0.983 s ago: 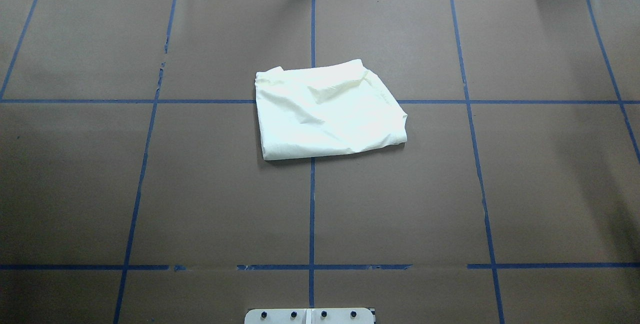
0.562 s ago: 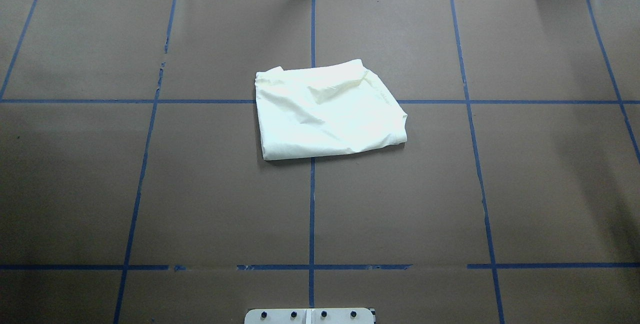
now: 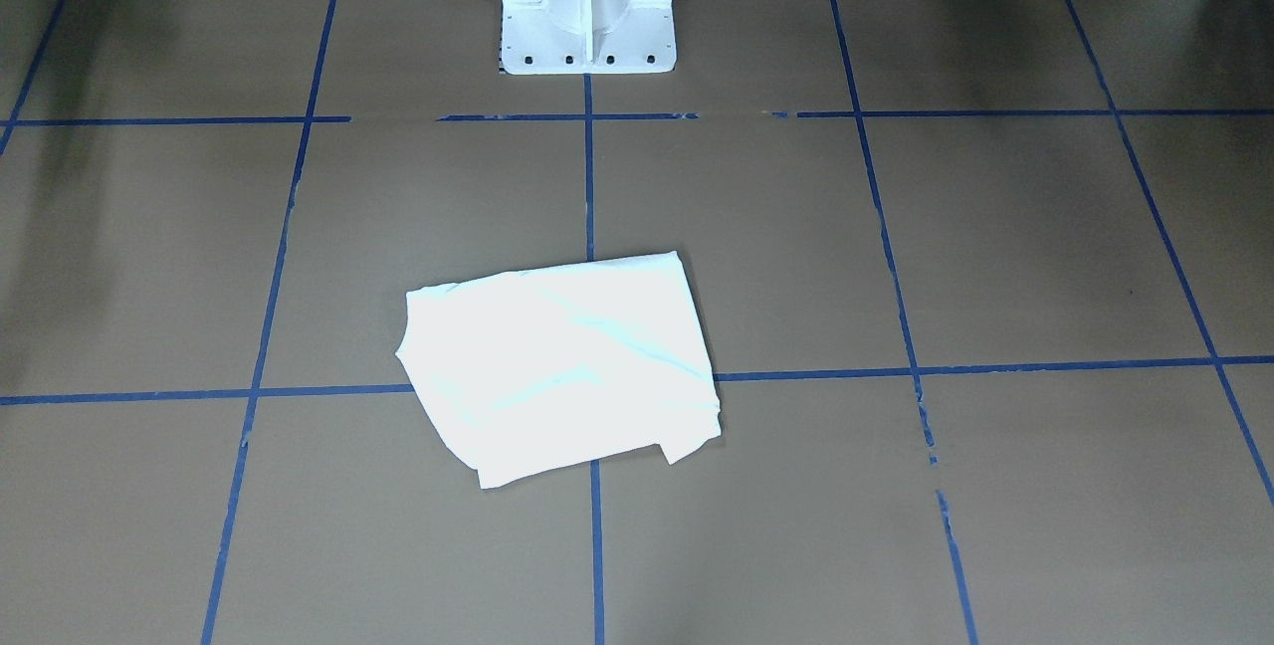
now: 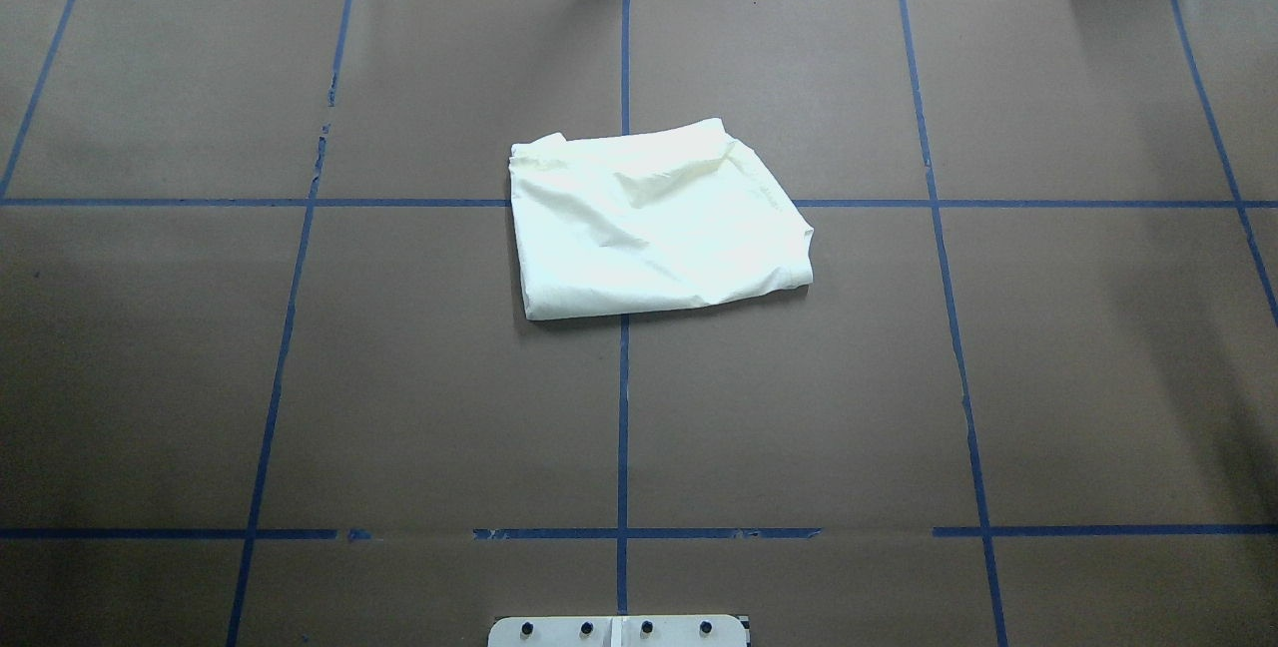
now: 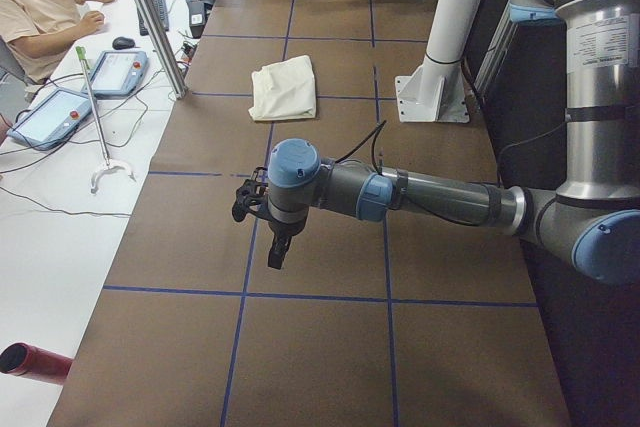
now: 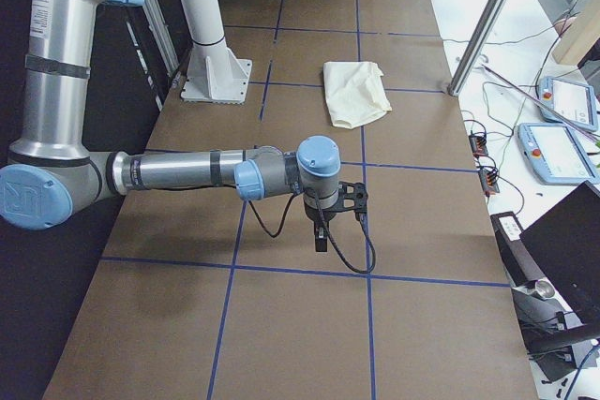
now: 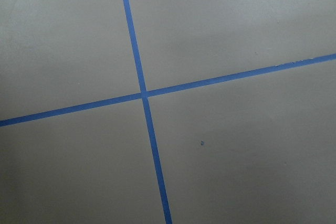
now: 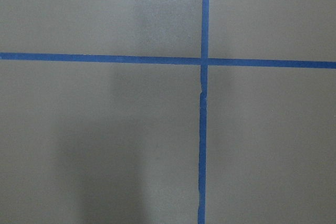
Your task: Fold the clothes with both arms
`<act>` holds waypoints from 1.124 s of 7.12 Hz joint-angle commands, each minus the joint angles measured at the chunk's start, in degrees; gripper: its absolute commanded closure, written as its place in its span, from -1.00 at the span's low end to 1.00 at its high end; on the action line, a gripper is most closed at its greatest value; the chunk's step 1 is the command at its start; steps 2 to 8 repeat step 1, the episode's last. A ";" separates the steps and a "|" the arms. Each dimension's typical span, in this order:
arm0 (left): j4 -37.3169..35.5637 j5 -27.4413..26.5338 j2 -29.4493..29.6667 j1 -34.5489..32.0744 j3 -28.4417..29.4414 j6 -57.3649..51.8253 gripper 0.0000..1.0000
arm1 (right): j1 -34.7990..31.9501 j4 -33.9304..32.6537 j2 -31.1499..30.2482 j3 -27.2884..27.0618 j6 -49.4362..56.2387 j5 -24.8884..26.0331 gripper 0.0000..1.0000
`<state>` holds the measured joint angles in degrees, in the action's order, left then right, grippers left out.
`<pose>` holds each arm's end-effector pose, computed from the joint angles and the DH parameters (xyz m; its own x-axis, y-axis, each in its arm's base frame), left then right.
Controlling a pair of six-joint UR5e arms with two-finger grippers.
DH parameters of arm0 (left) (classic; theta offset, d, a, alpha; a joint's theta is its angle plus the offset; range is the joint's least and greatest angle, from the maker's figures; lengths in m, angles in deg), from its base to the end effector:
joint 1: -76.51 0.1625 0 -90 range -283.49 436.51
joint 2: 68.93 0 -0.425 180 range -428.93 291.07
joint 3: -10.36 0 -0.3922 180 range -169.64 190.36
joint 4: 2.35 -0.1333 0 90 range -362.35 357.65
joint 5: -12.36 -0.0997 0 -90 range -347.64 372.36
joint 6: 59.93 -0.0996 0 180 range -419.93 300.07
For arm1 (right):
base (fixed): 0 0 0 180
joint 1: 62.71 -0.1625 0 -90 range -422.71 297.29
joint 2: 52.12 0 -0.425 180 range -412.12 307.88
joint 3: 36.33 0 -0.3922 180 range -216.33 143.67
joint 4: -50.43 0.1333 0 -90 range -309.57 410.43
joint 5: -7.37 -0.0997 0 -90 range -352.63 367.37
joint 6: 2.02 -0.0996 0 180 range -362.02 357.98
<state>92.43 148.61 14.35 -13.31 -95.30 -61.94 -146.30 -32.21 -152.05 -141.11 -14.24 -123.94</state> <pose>-0.0599 -0.4511 0.5669 0.6904 0.2075 -0.6930 -0.0273 0.9648 0.2616 0.0190 -0.4356 0.6000 0.7374 -0.0120 0.6753 -0.0481 0.9964 0.0701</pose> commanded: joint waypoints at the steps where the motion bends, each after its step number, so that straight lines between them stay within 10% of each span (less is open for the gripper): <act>1: 0.05 -0.02 0.03 0.00 -0.15 -0.09 -1.00 | 0.00 0.02 0.09 0.01 0.00 0.00 -1.00; 8: 0.05 -0.02 0.03 0.00 -0.15 -0.09 -1.00 | 0.00 0.02 0.09 0.01 0.00 0.00 -1.00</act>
